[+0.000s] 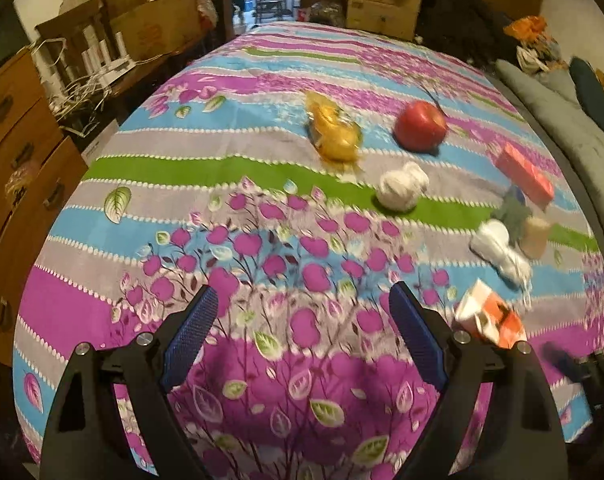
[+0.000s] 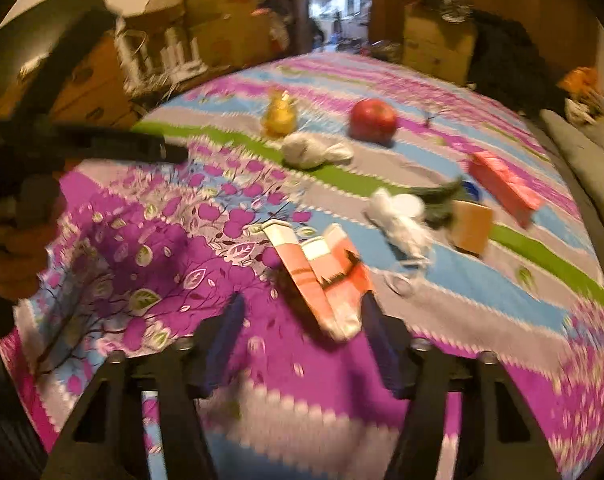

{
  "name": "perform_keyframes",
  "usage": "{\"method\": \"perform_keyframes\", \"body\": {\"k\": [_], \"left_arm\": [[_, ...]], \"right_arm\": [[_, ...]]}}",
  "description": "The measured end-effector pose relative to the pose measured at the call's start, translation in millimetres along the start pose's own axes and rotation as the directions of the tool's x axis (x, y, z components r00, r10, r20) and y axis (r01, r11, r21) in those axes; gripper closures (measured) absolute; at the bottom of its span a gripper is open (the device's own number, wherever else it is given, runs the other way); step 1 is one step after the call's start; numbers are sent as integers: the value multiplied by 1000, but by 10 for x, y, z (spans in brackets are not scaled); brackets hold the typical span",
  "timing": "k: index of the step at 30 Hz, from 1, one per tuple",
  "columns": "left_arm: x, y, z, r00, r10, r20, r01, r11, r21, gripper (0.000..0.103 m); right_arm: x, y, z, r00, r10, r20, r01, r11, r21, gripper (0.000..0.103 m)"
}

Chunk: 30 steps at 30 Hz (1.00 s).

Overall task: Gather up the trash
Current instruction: 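Grasp another orange paper cup with the right tool while the left tool grasps the white round container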

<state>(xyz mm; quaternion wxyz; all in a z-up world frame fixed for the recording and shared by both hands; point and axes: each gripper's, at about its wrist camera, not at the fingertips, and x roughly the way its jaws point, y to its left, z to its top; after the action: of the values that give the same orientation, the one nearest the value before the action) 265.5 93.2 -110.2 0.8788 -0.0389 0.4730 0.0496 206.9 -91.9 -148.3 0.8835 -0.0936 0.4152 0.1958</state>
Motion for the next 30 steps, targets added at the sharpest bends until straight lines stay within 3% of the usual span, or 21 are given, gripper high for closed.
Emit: {"method": "perform_keyframes", "body": {"k": [1, 3, 7, 10, 14, 20, 22, 24, 26, 27, 30], "left_arm": [[16, 28, 14, 1000, 1, -3, -1, 1000, -14, 19], [46, 76, 19, 1000, 7, -13, -7, 999, -34, 19], [110, 45, -29, 999, 2, -43, -4, 1000, -27, 19], [149, -116, -75, 996, -46, -74, 44, 999, -27, 19], [263, -630, -99, 970, -188, -152, 186, 982, -26, 19], [531, -1417, 37, 944, -262, -199, 244, 963, -112, 15], [618, -1577, 104, 944, -260, -204, 232, 961, -154, 15], [649, -1703, 209, 959, -224, -172, 204, 971, -128, 15], [695, -1829, 303, 969, -192, -158, 187, 981, -45, 15], [791, -1934, 341, 969, -172, -178, 180, 983, 30, 15], [989, -2019, 393, 966, -139, -216, 168, 978, 120, 15]], "right_arm": [[130, 2, 20, 1000, -2, -28, 2, 1000, -14, 57], [315, -8, 19, 997, -12, -70, 11, 1000, -23, 81], [290, -87, -89, 998, -3, -60, 5, 999, 38, 92], [-78, -147, -298, 1000, -16, -25, 19, 993, 116, 92], [-624, -333, -766, 999, -31, -23, 36, 954, 298, 92], [-1163, -493, -1321, 1000, 11, -19, 0, 871, 492, 92], [-1249, -485, -1395, 1000, 17, -16, -6, 863, 505, 92], [-1311, -470, -1466, 1000, 25, -15, -14, 857, 515, 91], [-1362, -467, -1531, 999, 34, -10, -23, 849, 528, 91], [-1369, -475, -1537, 999, 36, -9, -25, 846, 532, 91], [-1391, -521, -1593, 999, 40, -9, -28, 832, 554, 91]]}}
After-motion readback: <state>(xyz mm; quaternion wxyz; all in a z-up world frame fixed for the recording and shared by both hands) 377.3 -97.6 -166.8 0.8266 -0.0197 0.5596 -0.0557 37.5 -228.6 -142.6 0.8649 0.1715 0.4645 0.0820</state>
